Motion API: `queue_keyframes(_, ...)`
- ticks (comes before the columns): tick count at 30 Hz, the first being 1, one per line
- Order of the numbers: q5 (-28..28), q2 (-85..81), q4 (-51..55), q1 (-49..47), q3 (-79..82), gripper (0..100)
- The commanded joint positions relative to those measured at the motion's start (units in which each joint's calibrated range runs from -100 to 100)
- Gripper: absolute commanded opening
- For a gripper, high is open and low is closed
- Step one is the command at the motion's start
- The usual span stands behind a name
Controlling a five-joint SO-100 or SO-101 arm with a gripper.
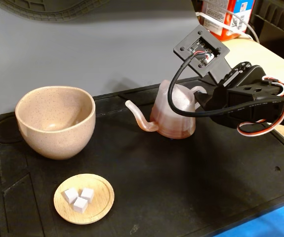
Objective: Pick up a kettle and pour liquid into a cup.
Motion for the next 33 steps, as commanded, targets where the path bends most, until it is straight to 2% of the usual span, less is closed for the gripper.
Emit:
queue_keyframes(1, 0.1, -0.3, -0.9, 0.3, -2.9, 20)
queue_keyframes(9, 0.2, 1.9, -0.9, -0.1, -3.0, 20)
queue_keyframes(13, 3.4, 2.6, -0.9, 0.3, -4.9, 20)
queue_keyframes(23, 3.6, 2.4, -0.9, 1.6, -4.8, 19)
queue_keyframes(27, 3.6, 2.4, -0.9, 1.9, -4.7, 0)
queue_keyframes(33, 3.6, 2.6, -0.9, 1.9, -4.8, 1)
